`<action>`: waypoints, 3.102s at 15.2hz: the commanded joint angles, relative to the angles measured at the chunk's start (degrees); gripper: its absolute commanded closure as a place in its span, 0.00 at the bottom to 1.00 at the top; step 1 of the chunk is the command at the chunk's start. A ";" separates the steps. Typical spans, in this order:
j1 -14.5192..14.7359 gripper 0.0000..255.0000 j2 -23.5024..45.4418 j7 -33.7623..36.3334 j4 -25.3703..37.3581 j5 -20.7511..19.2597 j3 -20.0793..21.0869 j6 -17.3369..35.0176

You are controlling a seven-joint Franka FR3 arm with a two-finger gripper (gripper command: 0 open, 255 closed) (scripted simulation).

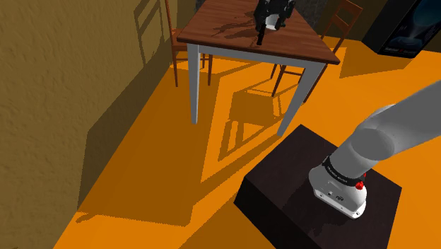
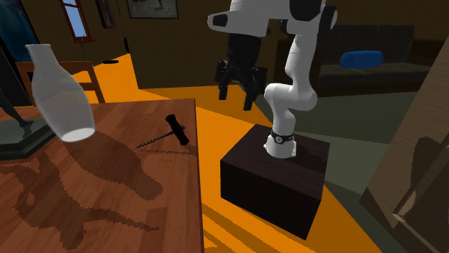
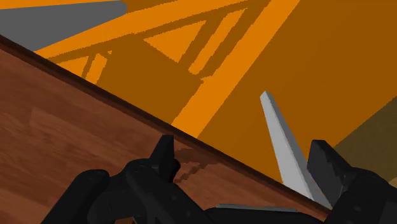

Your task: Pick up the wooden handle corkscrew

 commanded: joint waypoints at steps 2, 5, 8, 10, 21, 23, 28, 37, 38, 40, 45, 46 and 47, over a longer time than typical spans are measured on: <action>-1.63 0.00 5.89 3.52 4.15 -0.58 -0.64 1.50; -2.99 0.00 11.55 6.88 9.01 -1.01 -1.48 2.03; -4.24 0.00 17.11 10.03 14.18 -1.23 -2.53 2.14; -5.05 0.00 20.77 12.01 17.80 -1.24 -3.33 2.00; -7.46 0.00 31.11 17.39 24.98 -0.55 -5.95 4.61; -7.46 0.00 31.15 17.45 23.49 -0.57 -5.95 6.13; -7.43 1.00 31.22 17.53 23.08 -0.59 -5.94 6.61; -7.46 1.00 31.11 17.40 24.52 -0.55 -5.95 5.05; -7.46 1.00 31.11 17.37 25.30 -0.54 -5.95 4.28; -7.46 1.00 31.14 17.31 26.89 -0.52 -5.95 2.73; -7.46 1.00 31.48 17.14 31.22 -0.46 -5.95 -1.26; -7.46 1.00 31.60 17.10 32.15 -0.45 -5.95 -2.08; -7.46 1.00 31.73 17.07 33.11 -0.43 -5.95 -2.90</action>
